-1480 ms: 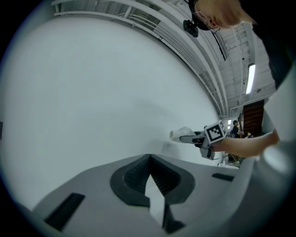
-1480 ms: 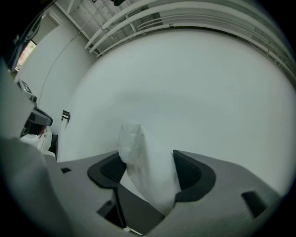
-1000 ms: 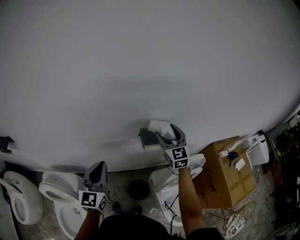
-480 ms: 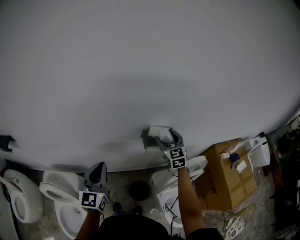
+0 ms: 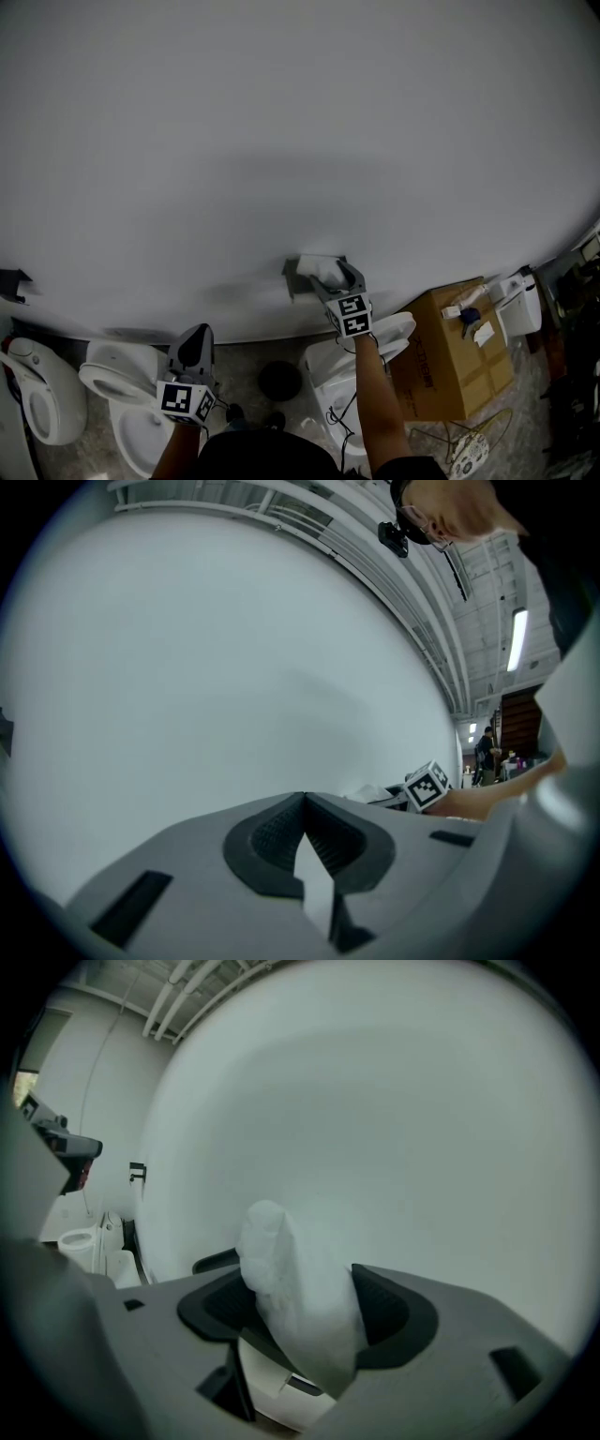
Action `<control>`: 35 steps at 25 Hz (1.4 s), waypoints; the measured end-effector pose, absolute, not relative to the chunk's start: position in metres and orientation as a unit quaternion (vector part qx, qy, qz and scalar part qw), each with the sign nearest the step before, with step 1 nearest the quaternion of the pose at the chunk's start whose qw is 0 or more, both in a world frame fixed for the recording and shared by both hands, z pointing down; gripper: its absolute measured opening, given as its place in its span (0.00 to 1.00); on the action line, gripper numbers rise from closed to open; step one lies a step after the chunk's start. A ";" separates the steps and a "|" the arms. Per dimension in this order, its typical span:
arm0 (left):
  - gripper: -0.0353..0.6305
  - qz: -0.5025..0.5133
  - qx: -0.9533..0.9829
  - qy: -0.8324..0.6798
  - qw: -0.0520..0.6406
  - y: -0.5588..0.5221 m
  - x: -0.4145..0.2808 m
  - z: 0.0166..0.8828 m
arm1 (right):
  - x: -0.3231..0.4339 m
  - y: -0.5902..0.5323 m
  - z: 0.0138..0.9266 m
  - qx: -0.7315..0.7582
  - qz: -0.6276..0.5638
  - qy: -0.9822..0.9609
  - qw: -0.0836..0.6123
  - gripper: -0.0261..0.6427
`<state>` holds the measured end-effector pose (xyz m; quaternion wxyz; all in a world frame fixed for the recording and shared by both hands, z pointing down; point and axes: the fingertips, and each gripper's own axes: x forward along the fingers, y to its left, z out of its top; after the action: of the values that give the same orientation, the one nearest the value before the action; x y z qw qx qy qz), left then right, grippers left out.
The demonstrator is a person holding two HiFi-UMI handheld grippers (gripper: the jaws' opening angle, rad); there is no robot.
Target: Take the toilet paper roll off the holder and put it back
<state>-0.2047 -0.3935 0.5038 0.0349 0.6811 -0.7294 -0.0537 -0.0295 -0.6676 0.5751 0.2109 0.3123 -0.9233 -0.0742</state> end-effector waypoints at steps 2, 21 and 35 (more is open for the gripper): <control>0.06 -0.050 0.681 -0.729 0.033 -0.394 -0.204 0.502 | -0.028 -0.669 0.572 0.317 -0.076 -0.921 0.212 0.52; 0.06 -0.055 0.689 -0.722 0.031 -0.397 -0.192 0.490 | -0.007 -0.656 0.530 0.335 -0.105 -0.919 0.182 0.55; 0.06 -0.054 0.695 -0.716 0.027 -0.399 -0.180 0.475 | 0.020 -0.599 0.486 0.356 -0.075 -0.927 0.087 0.54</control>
<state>-0.1800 -0.3989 0.4749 0.0269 0.6952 -0.7163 -0.0539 0.0203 -0.5995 0.4860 0.0870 0.3564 -0.9273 -0.0746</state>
